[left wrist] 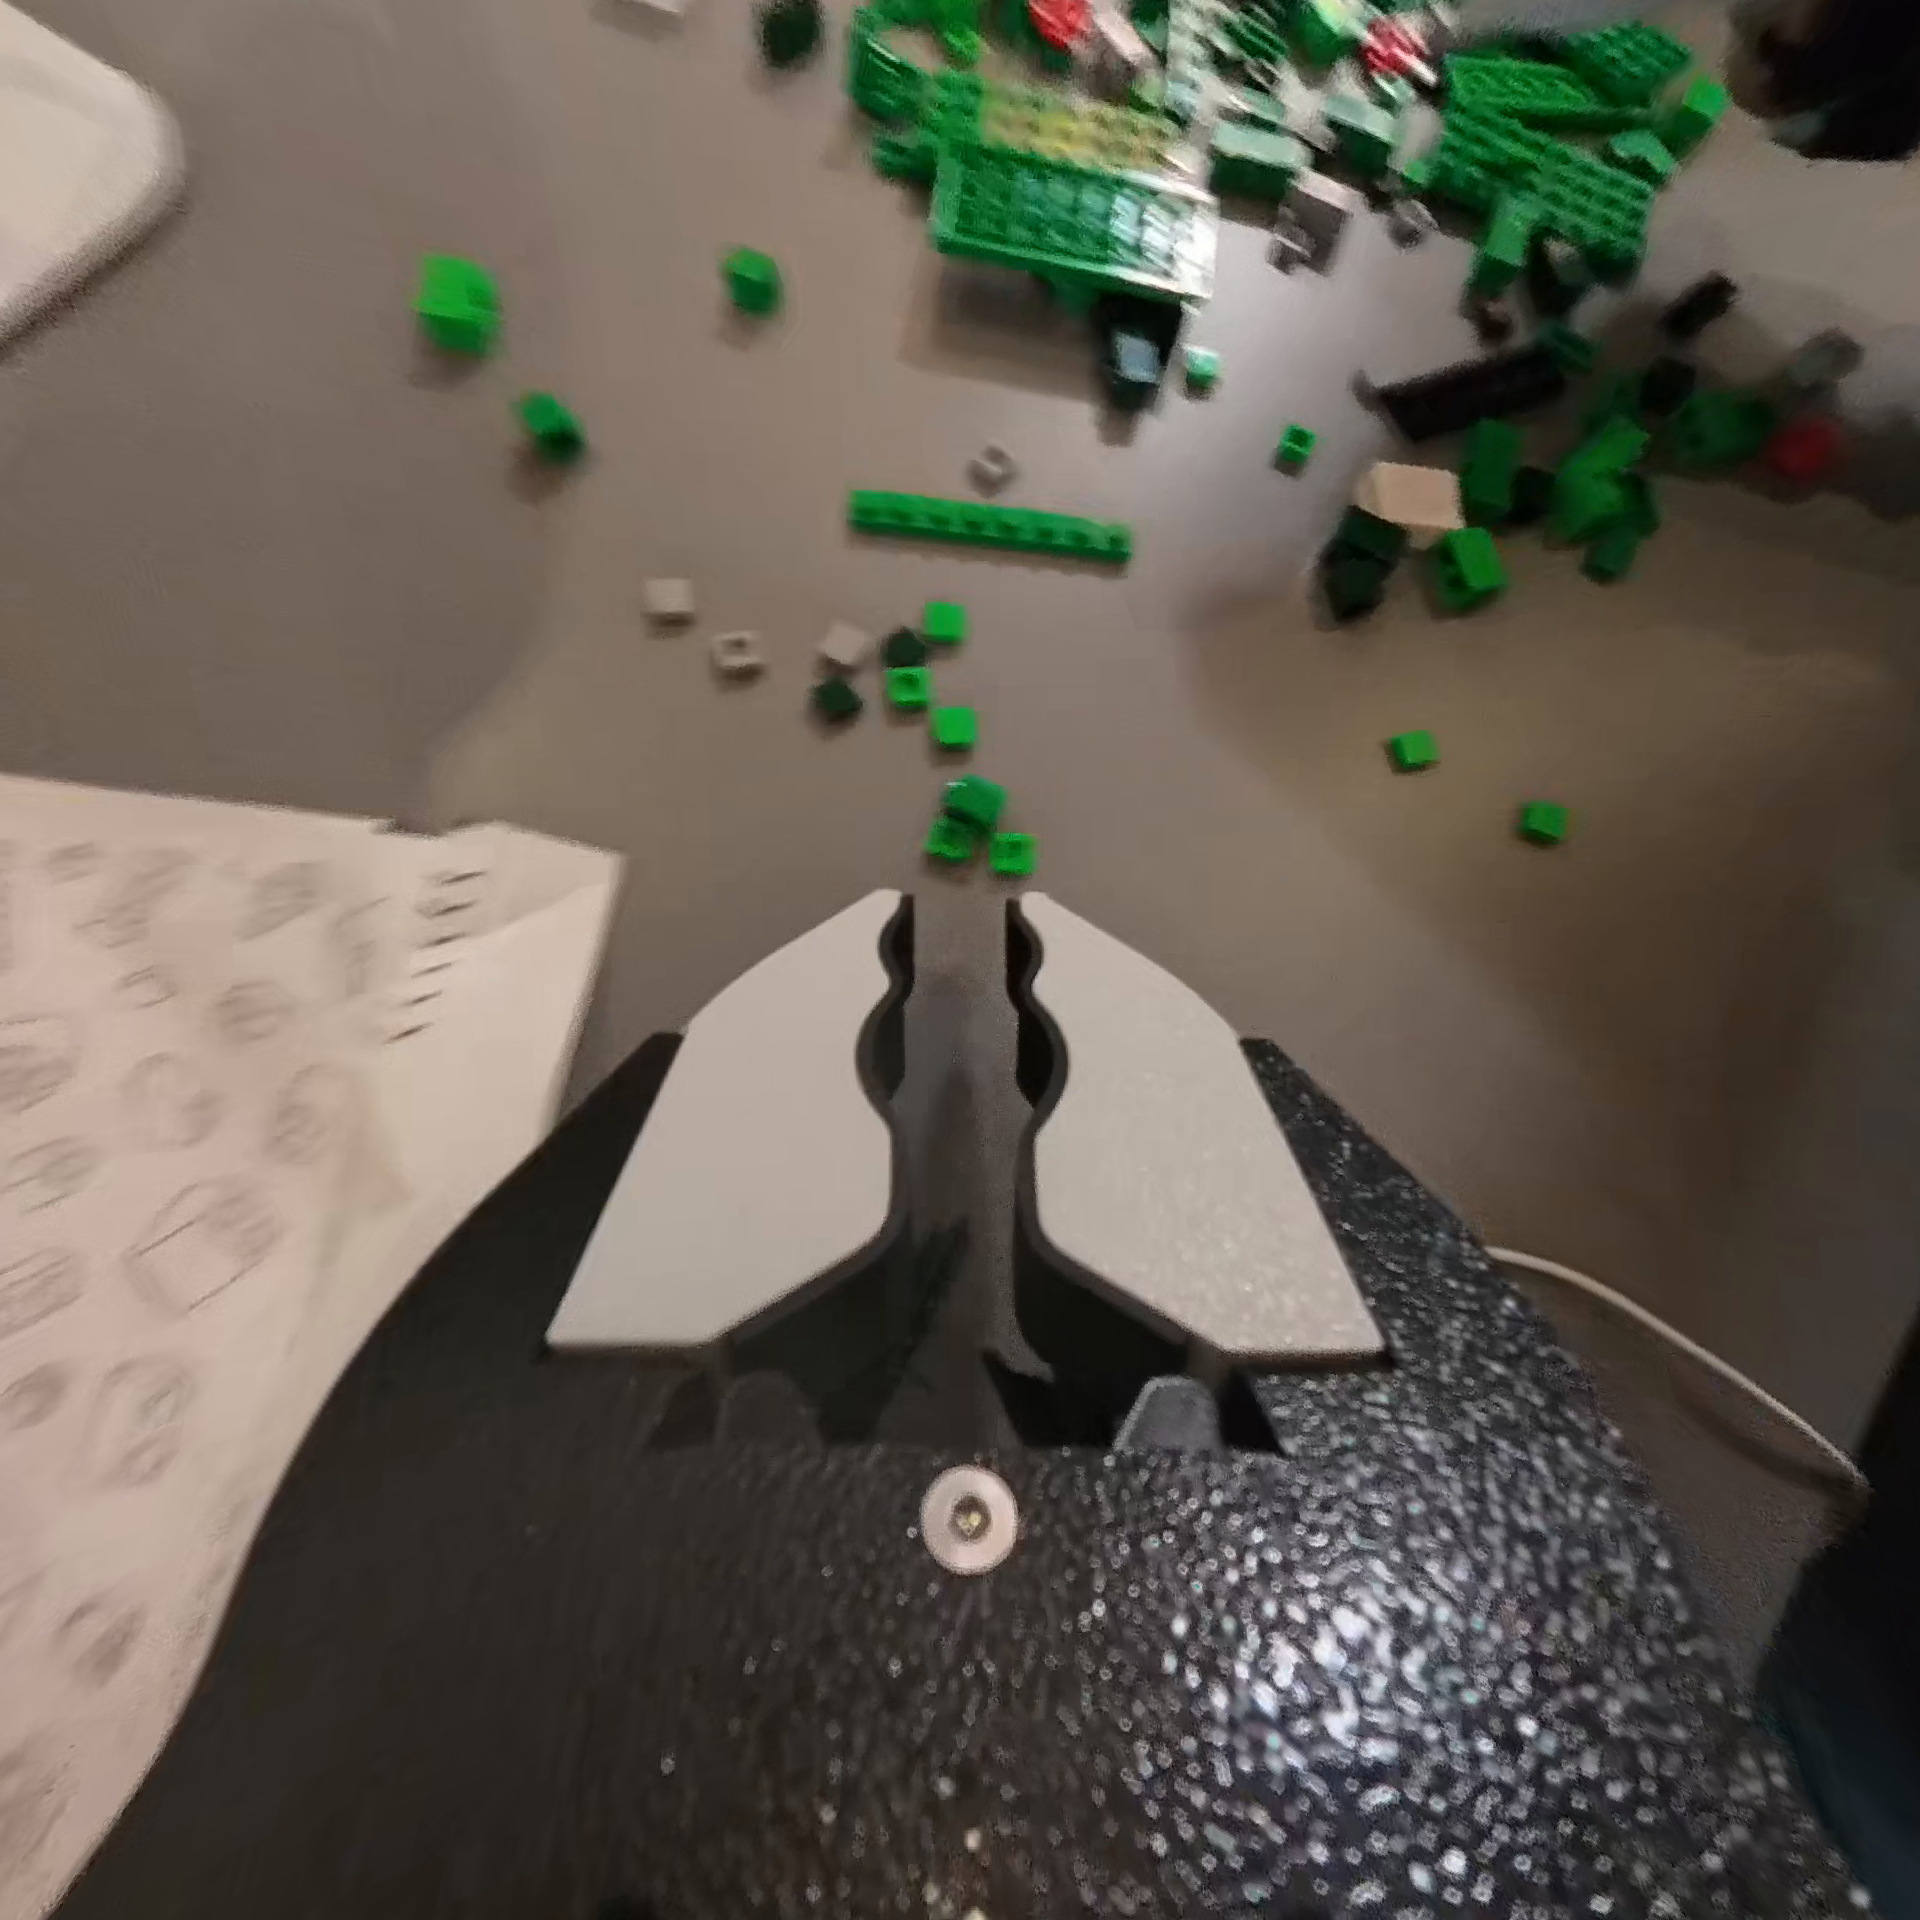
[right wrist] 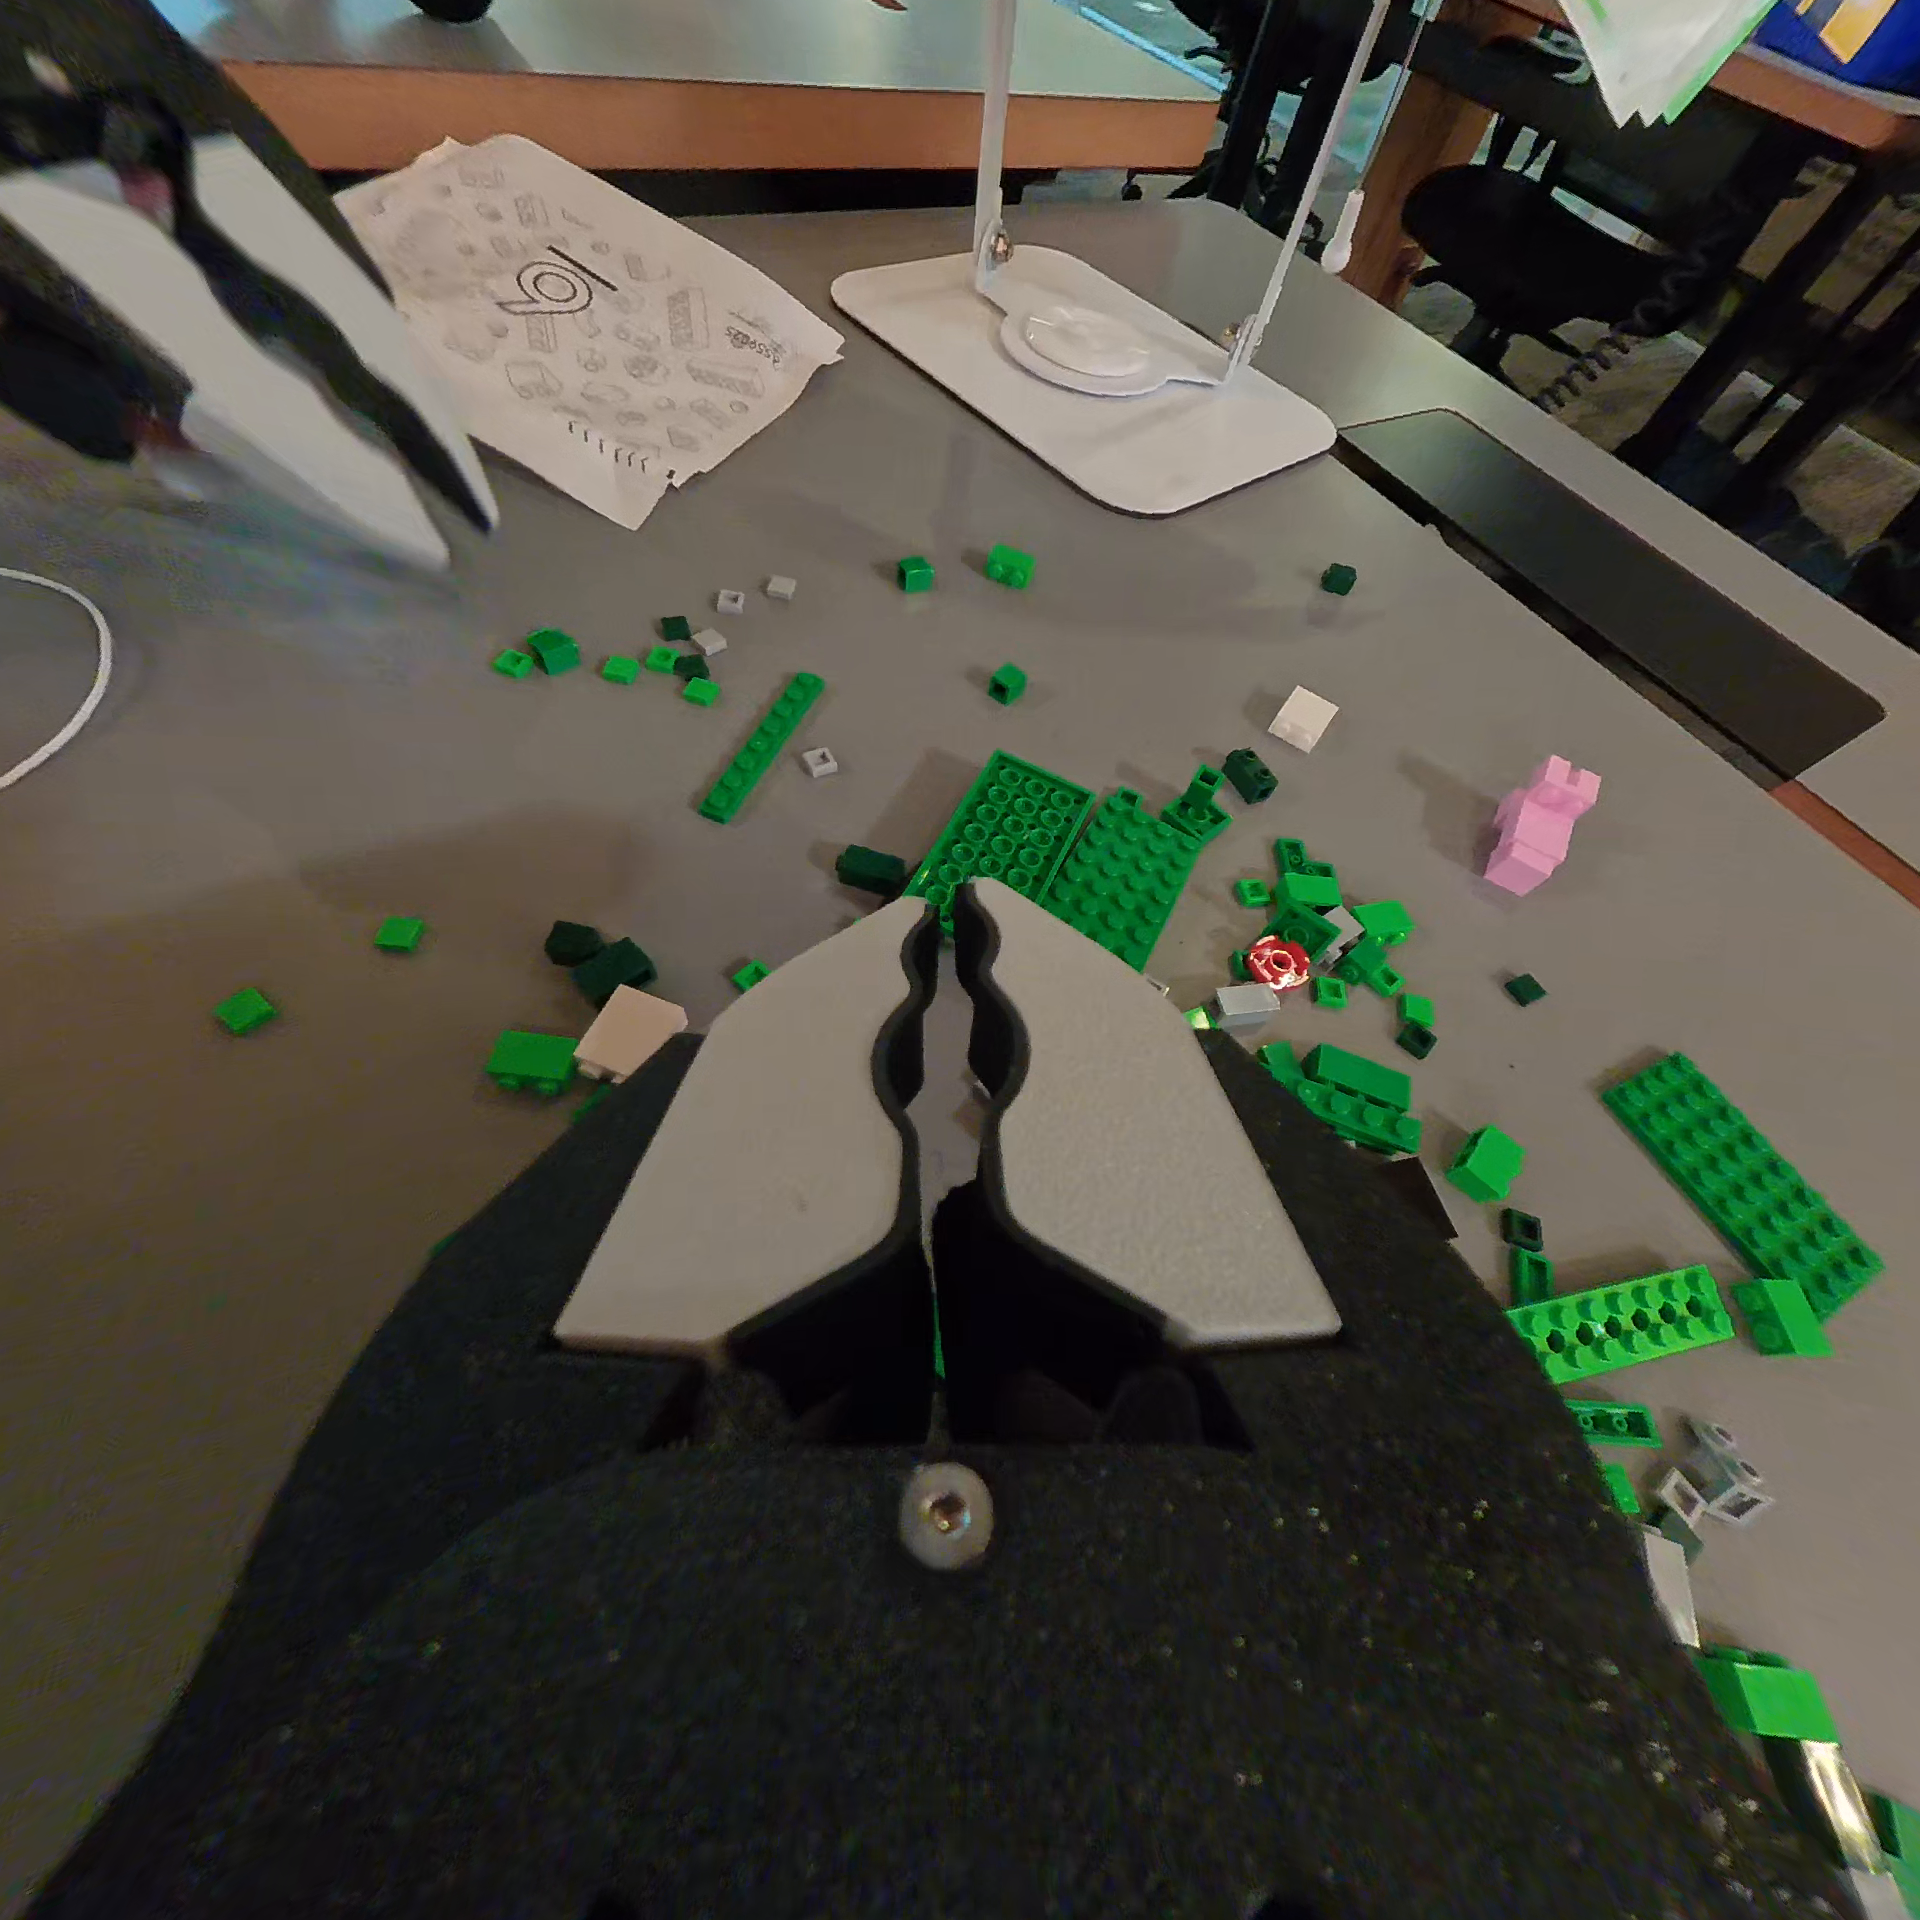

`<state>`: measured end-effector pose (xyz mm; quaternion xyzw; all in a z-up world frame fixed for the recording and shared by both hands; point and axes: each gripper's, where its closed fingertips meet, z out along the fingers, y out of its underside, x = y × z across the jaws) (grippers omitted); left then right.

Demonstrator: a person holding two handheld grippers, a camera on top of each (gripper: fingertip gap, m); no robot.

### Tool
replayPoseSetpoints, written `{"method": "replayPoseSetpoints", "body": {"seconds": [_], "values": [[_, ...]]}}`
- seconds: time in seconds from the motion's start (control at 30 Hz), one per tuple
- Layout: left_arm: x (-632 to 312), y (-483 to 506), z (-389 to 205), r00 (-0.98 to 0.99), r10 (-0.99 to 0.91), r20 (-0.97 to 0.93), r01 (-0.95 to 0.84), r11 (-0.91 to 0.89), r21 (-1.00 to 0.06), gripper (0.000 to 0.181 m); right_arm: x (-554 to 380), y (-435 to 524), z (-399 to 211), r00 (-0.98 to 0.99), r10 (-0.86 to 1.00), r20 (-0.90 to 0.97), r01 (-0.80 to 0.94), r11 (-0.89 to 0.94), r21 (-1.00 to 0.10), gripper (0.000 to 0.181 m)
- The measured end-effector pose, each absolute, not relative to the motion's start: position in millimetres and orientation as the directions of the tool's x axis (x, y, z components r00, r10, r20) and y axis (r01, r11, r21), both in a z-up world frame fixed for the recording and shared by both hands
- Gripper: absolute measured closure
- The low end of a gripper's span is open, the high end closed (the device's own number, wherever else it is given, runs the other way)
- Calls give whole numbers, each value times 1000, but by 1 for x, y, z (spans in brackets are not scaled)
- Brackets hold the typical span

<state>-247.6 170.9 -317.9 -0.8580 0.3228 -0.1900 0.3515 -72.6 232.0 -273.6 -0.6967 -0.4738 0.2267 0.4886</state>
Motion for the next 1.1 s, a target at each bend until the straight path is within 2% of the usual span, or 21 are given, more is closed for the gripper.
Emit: {"method": "replayPoseSetpoints", "body": {"seconds": [0.07, 0.13, 0.2, 0.3, 0.33, 0.37, 0.4, 0.47, 0.57, 0.7, 0.77, 0.93, 1.1], "values": [[-272, 179, -304, 790, -609, 73, -353, -549, -758, 161, -73, 232, -273, 450, 880, 152, 438, -70, -896, 178], [-296, 180, -301, 835, -544, 86, -312, -596, -739, 148, -74, 232, -274, 451, 880, 152, 439, -70, -896, 178], [-324, 179, -306, 862, -505, -35, -385, -609, -693, 144, -74, 232, -274, 450, 880, 153, 443, -71, -894, 178], [-356, 172, -320, 819, -508, -266, -564, -626, -538, 143, -74, 232, -275, 451, 879, 156, 447, -72, -891, 177], [-361, 168, -325, 801, -520, -297, -595, -637, -490, 141, -74, 232, -276, 453, 878, 157, 449, -72, -891, 177], [-362, 167, -328, 796, -529, -295, -603, -643, -473, 144, -74, 233, -276, 455, 877, 157, 449, -73, -890, 177], [-359, 167, -327, 798, -538, -273, -597, -640, -485, 140, -74, 233, -276, 456, 876, 158, 450, -73, -890, 177], [-365, 168, -328, 798, -533, -280, -599, -652, -466, 142, -73, 234, -276, 459, 874, 161, 451, -73, -889, 176], [-375, 170, -329, 772, -544, -328, -636, -655, -408, 156, -73, 234, -276, 461, 872, 165, 456, -73, -887, 176], [-374, 169, -331, 749, -565, -347, -663, -643, -384, 166, -73, 234, -277, 459, 870, 178, 464, -65, -883, 176], [-374, 170, -326, 764, -542, -350, -645, -638, -420, 167, -75, 231, -276, 441, 877, 191, 468, -43, -883, 176], [-371, 177, -291, 847, -435, -306, -521, -565, -639, 175, -89, 218, -272, 354, 898, 260, 469, 70, -880, 171], [-369, 177, -258, 902, -395, -177, -373, -503, -780, 179, -126, 200, -268, 271, 920, 283, 465, 132, -875, 164]]}}
